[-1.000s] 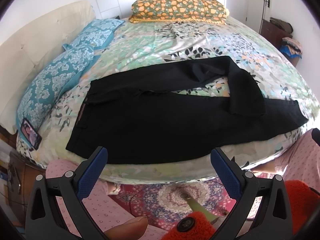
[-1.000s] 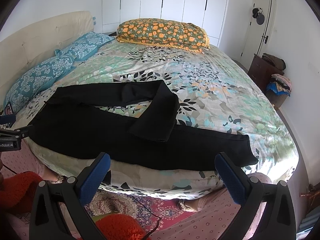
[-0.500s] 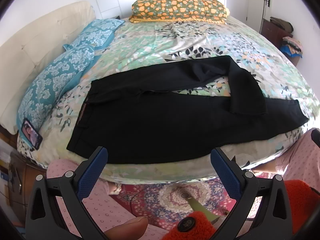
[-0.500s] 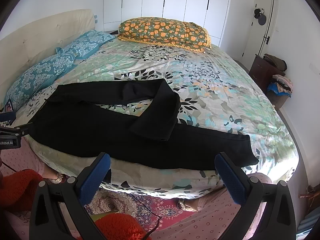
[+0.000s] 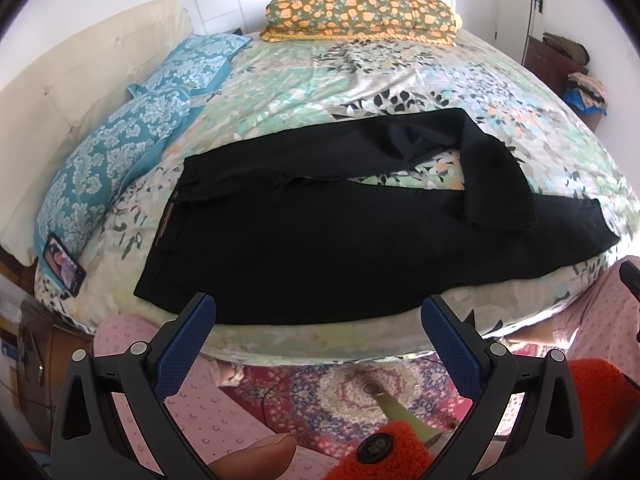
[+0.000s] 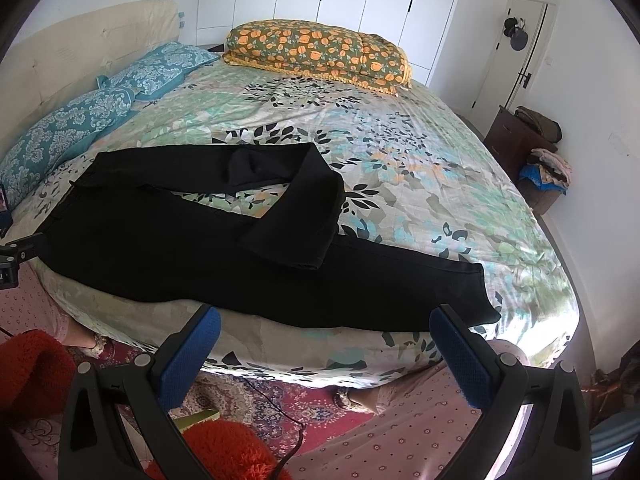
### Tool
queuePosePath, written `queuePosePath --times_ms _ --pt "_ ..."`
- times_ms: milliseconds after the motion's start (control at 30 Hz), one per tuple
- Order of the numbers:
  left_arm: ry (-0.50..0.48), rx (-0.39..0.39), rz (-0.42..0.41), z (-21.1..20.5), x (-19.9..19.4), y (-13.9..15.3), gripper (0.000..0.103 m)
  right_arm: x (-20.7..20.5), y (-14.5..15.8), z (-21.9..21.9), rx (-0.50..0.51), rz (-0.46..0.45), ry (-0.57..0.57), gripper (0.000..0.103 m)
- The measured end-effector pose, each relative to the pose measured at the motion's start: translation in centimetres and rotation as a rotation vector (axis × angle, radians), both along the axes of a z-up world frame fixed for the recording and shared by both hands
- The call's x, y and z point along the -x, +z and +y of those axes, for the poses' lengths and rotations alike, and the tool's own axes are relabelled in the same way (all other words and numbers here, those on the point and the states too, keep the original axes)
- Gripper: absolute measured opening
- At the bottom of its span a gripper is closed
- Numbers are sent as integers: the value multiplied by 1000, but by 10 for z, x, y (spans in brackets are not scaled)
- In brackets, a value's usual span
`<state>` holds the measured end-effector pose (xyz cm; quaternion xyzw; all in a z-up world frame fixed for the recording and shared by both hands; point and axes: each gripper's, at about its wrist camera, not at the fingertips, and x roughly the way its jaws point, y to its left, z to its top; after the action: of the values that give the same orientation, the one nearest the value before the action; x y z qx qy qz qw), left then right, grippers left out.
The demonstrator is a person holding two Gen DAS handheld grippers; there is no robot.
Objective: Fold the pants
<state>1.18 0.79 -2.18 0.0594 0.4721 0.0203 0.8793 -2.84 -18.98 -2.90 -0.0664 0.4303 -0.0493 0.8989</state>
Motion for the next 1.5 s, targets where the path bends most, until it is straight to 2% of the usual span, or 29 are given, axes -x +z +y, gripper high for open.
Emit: queuePosePath --times_ms 333,1500 --pt "-6 -11 10 -5 -2 -2 103 -4 -7 -10 51 48 -64 103" --pt "12 3 29 -2 -2 -6 103 -6 -15 -6 70 79 -69 103"
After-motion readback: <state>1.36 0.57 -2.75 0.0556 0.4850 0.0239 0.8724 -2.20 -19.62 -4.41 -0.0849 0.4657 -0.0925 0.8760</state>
